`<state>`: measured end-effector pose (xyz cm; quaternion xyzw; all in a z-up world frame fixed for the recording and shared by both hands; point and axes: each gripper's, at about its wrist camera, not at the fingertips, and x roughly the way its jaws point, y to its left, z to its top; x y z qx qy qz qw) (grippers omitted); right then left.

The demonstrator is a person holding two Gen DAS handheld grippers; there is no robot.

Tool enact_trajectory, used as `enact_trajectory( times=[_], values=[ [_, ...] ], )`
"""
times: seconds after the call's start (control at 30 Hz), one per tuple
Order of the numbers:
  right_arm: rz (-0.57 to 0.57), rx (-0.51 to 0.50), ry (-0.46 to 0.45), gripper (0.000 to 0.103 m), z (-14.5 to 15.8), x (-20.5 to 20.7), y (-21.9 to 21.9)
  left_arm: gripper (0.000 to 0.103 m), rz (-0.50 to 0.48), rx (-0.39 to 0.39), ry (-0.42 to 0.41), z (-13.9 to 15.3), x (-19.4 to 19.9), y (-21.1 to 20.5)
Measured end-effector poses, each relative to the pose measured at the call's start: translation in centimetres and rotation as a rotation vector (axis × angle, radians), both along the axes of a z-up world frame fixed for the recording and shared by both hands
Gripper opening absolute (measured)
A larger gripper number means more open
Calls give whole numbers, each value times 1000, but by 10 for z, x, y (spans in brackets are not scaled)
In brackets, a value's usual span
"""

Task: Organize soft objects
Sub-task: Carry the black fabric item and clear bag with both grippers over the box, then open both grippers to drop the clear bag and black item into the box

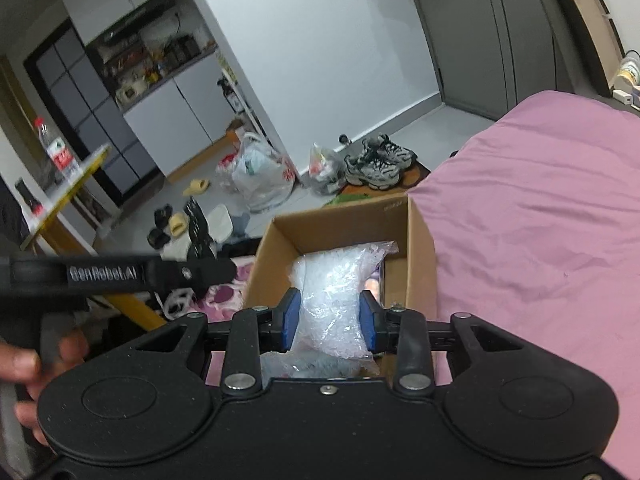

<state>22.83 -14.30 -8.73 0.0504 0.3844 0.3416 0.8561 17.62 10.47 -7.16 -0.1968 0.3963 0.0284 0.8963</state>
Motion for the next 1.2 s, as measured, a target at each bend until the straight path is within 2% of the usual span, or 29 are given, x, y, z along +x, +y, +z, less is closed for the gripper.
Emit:
enact_trajectory(
  times=[0.07,0.3,0.6,1.2],
  values=[
    [-4,-3,-7,60,0,-2,0,34,11,-6,2,-3,0,5],
    [-3,-13,-9,61,8,6,-1,34,18,-12,3,-6,3,10],
    [57,-63,-41,63,20,12,-2,34,21,-2,-6,-2,14,3],
    [41,-1,13,63,-7,30,-31,34,-7,41,66,-18,51,-25]
  ],
)
